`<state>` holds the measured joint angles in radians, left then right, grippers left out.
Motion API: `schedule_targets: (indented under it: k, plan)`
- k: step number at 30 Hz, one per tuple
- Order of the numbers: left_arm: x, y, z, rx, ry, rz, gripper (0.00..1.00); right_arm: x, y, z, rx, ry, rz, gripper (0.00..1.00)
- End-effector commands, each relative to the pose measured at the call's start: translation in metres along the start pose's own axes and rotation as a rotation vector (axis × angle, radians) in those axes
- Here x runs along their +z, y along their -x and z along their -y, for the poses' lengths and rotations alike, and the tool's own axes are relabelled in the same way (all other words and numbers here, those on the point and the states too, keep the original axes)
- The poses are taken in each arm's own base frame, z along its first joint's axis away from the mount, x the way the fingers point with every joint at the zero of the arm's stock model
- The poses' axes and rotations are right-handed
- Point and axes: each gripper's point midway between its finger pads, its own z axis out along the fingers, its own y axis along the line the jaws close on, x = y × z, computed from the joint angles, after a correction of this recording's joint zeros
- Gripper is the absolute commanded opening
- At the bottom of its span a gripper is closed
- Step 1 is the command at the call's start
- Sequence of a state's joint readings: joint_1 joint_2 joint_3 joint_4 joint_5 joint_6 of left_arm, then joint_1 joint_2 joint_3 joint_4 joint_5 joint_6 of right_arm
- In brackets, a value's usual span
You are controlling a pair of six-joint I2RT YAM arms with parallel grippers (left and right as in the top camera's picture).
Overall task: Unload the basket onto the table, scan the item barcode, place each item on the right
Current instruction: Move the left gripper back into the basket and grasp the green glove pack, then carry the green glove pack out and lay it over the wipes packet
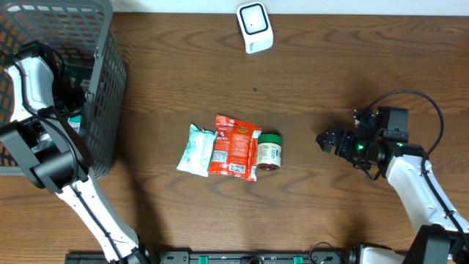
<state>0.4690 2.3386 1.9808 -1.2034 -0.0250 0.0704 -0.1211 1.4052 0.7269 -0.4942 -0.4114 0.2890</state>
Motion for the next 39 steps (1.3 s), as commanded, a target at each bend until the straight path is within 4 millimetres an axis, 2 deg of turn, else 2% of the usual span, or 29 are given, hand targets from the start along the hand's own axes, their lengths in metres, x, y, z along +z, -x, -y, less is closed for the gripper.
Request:
schedule_targets:
  k: [1, 2, 5, 8, 9, 11, 14, 19, 21, 22, 25, 29, 33, 36, 39]
  plan:
    - [0.028, -0.004, 0.002, 0.02, 0.008, -0.064, 0.56, -0.006, 0.007, -0.003, 0.007, 0.009, 0.025, 0.99]
    - [0.028, -0.004, 0.002, 0.02, 0.008, -0.064, 0.47, -0.006, 0.007, -0.003, 0.007, 0.009, 0.025, 0.99]
    - [0.028, -0.005, 0.002, 0.015, 0.008, -0.067, 0.36, -0.006, 0.008, -0.003, 0.006, 0.009, 0.026, 0.99]
    - [0.026, -0.006, 0.002, 0.004, 0.008, -0.073, 0.12, -0.006, 0.007, -0.003, 0.007, 0.009, 0.025, 0.99]
    - [0.024, -0.006, 0.002, -0.003, 0.009, -0.074, 0.07, -0.006, 0.007, -0.003, 0.007, 0.009, 0.025, 0.99]
    - [0.017, -0.005, 0.002, -0.02, 0.009, -0.07, 0.07, -0.006, 0.007, -0.003, 0.007, 0.009, 0.025, 0.99]
    - [-0.01, 0.0, -0.001, -0.05, 0.009, -0.016, 0.07, -0.006, 0.007, -0.003, 0.007, 0.009, 0.025, 0.99]
    - [-0.075, 0.006, -0.006, -0.131, 0.0, 0.154, 0.07, -0.006, 0.007, -0.003, 0.007, 0.009, 0.025, 0.99]
    - [-0.112, 0.006, -0.009, -0.173, -0.011, 0.254, 0.07, -0.006, 0.007, -0.003, 0.007, 0.009, 0.025, 0.99]
    - [-0.141, 0.005, -0.011, -0.198, -0.02, 0.336, 0.07, -0.006, 0.008, -0.003, 0.006, 0.009, 0.026, 0.99]
    - [-0.188, -0.001, -0.015, -0.225, -0.036, 0.466, 0.07, -0.006, 0.008, -0.003, 0.006, 0.009, 0.026, 0.99]
    - [-0.248, -0.019, -0.02, -0.25, -0.056, 0.627, 0.07, -0.006, 0.007, -0.003, 0.007, 0.009, 0.025, 0.99]
    - [-0.299, -0.046, -0.02, -0.279, -0.084, 0.759, 0.07, -0.006, 0.007, -0.003, 0.007, 0.009, 0.025, 0.99]
    - [-0.337, -0.072, -0.013, -0.286, -0.121, 0.864, 0.07, -0.006, 0.008, -0.003, 0.006, 0.009, 0.026, 0.99]
    - [-0.365, -0.097, 0.003, -0.251, -0.159, 0.94, 0.07, -0.006, 0.007, -0.003, 0.007, 0.009, 0.025, 0.99]
